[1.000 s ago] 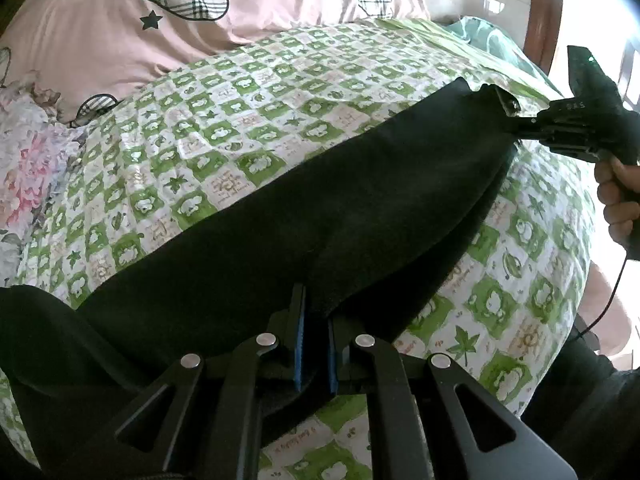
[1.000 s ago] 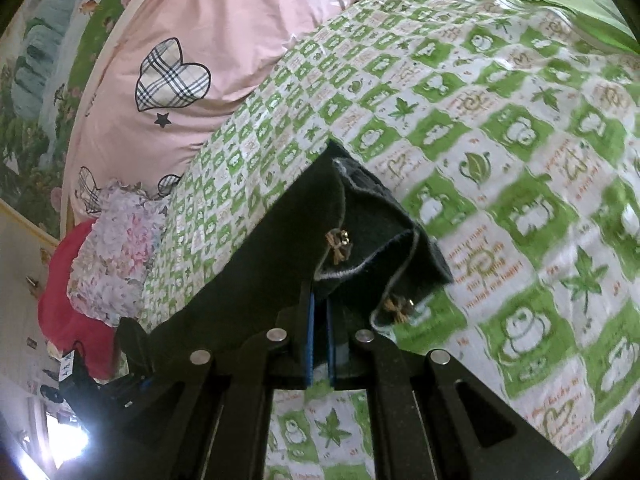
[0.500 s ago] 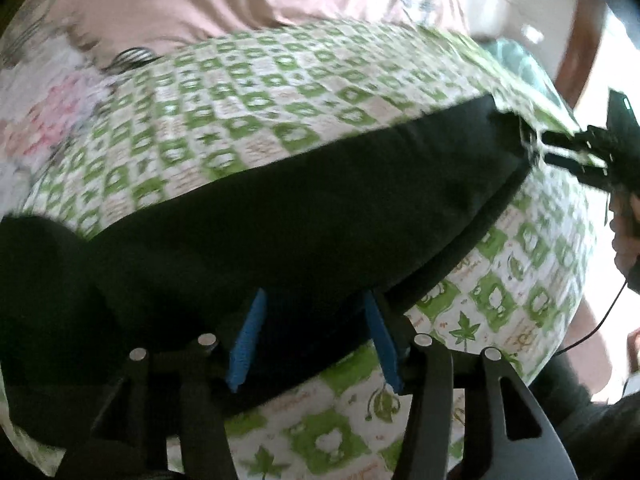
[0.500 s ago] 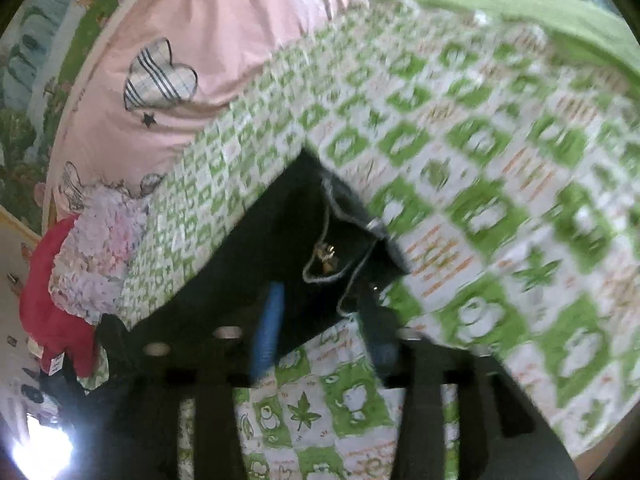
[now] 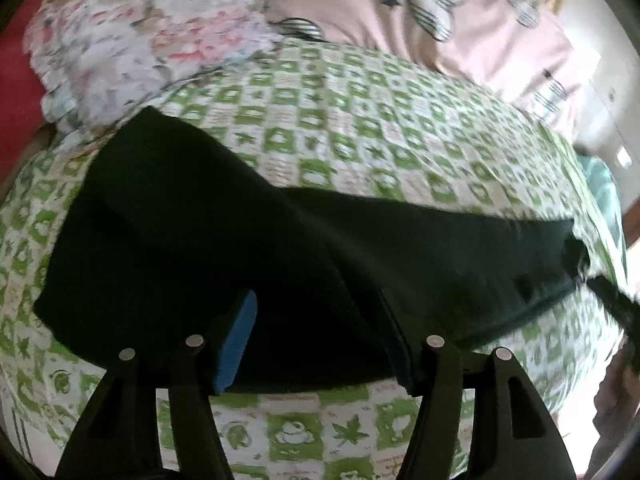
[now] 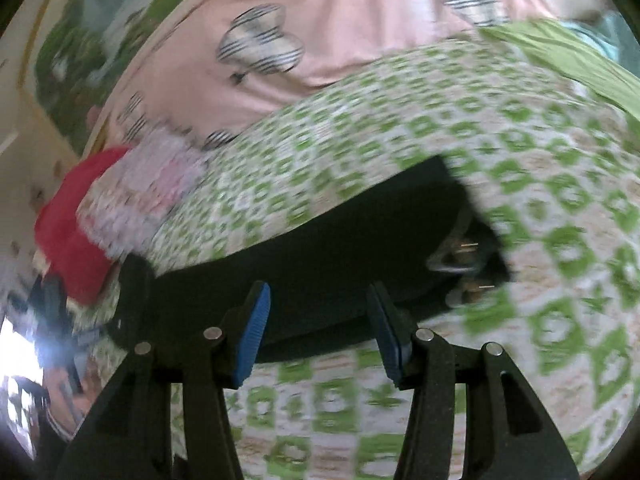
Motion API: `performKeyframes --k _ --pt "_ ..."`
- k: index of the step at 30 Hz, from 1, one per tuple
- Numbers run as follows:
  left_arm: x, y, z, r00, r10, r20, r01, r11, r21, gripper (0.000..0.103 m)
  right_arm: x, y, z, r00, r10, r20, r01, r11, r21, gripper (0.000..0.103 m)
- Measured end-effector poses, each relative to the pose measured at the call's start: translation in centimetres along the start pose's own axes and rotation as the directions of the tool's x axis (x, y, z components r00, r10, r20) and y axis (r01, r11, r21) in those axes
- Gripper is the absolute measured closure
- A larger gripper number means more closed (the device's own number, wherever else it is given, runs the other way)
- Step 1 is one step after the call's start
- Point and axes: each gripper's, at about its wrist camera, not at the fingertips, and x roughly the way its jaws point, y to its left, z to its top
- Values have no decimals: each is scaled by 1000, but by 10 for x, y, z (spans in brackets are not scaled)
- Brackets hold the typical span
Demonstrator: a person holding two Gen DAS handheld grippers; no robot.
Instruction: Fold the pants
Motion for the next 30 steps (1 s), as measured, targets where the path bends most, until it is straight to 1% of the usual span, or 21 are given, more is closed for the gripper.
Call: performKeyframes --k 2,5,9,11,13,15,16,17,18,20,23,25,27,28,29,30 --pt "0 6 9 999 39 -7 -39 998 -40 34 10 14 -4 999 39 -30 -41 998 -38 51" --pt "4 18 24 994 109 -23 -111 989 -94 34 26 34 -9 993 83 -80 -90 992 -92 51" --pt "11 26 42 986 156 -51 -163 973 -163 34 49 64 -15 980 130 -153 -155 974 -166 51" --pt "17 30 54 974 219 -62 -227 955 -189 34 57 76 -16 973 150 -178 -184 963 -194 51" --pt "19 31 66 954 293 -59 -299 934 -196 34 66 94 -18 962 175 -210 -223 946 -234 51" --pt "23 32 78 937 345 -55 -349 917 -192 31 75 108 -19 950 201 -240 -263 928 -265 51" --pt "28 33 85 926 372 -68 -378 907 -188 31 81 119 -21 942 216 -256 -288 914 -286 51" --pt "34 35 91 918 387 -81 -396 899 -186 31 85 125 -21 937 225 -267 -302 906 -297 51" --pt "39 36 96 912 400 -93 -411 894 -181 31 93 136 -23 927 241 -289 -330 890 -314 51" --pt "54 38 103 892 434 -131 -451 878 -164 31 108 155 -27 910 259 -325 -367 866 -340 51" --pt "71 41 106 877 451 -168 -474 869 -143 31 129 181 -35 885 272 -378 -415 827 -378 51" --pt "80 43 104 870 455 -189 -482 866 -134 31 141 194 -41 872 271 -409 -439 803 -403 51" --pt "88 46 103 863 460 -207 -490 862 -129 31 154 206 -47 869 249 -428 -441 783 -439 51" --pt "90 48 102 865 455 -211 -486 864 -130 34 157 209 -50 870 236 -432 -435 779 -451 51" --pt "92 52 100 872 439 -215 -472 871 -135 43 164 213 -53 873 212 -439 -424 775 -469 51" --pt "93 54 99 880 423 -217 -457 879 -140 62 170 215 -55 873 201 -445 -421 772 -477 51"
